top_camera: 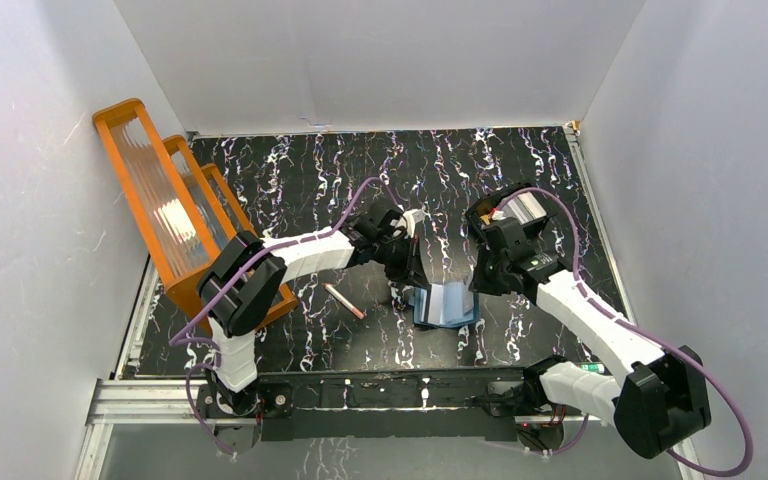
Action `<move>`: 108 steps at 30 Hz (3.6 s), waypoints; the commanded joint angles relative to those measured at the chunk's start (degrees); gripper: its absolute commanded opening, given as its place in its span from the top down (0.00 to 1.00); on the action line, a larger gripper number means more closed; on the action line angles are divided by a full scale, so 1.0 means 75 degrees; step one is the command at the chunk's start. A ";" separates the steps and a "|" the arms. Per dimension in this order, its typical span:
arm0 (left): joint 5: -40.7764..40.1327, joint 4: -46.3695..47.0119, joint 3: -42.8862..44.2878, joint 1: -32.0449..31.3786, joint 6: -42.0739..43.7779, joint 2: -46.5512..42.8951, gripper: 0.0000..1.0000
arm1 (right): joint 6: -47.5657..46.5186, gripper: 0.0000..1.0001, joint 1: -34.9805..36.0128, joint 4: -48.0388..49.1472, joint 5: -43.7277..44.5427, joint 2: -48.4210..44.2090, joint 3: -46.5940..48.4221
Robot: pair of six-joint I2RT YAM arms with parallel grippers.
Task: Put the credit cards into the card holder
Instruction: Adjust the card slot at the card holder, then insert the credit card into the card holder.
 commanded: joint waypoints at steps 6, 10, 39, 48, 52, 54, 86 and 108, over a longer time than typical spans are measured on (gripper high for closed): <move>-0.0404 -0.0824 -0.0005 -0.0027 0.0434 -0.0428 1.00 | -0.0384 1.00 -0.0056 0.0697 0.0559 0.0355 -0.0182; -0.0467 -0.0865 -0.0032 -0.0022 0.0461 -0.0437 1.00 | -0.0456 1.00 -0.0090 0.0920 0.0508 0.0410 -0.0288; -0.1021 -0.1402 -0.0263 -0.0024 0.0569 -0.0657 1.00 | -0.0471 1.00 -0.0958 0.0705 0.0692 0.0717 -0.0172; -0.0613 -0.1160 0.0058 -0.0056 0.0328 -0.0635 1.00 | -0.0435 1.00 -0.0964 0.0481 0.0246 0.0298 0.0316; -0.0341 -0.0901 0.0288 -0.0095 0.0153 -0.0547 1.00 | -0.0426 1.00 -0.0958 0.0206 0.0271 0.0254 0.0609; -0.0095 -0.0589 0.0338 -0.0100 -0.0003 -0.0477 1.00 | -0.0462 1.00 -0.0958 0.0184 0.0348 0.0180 0.0705; -0.0467 -0.1365 0.0832 -0.0189 0.0455 0.0126 1.00 | 0.0668 1.00 -0.0983 0.2911 -0.1807 -0.0320 -0.1529; -0.1061 -0.2280 -0.0070 0.0301 0.0856 -0.0758 1.00 | 0.0126 1.00 -0.1981 0.4428 -0.3497 -0.0573 -0.2690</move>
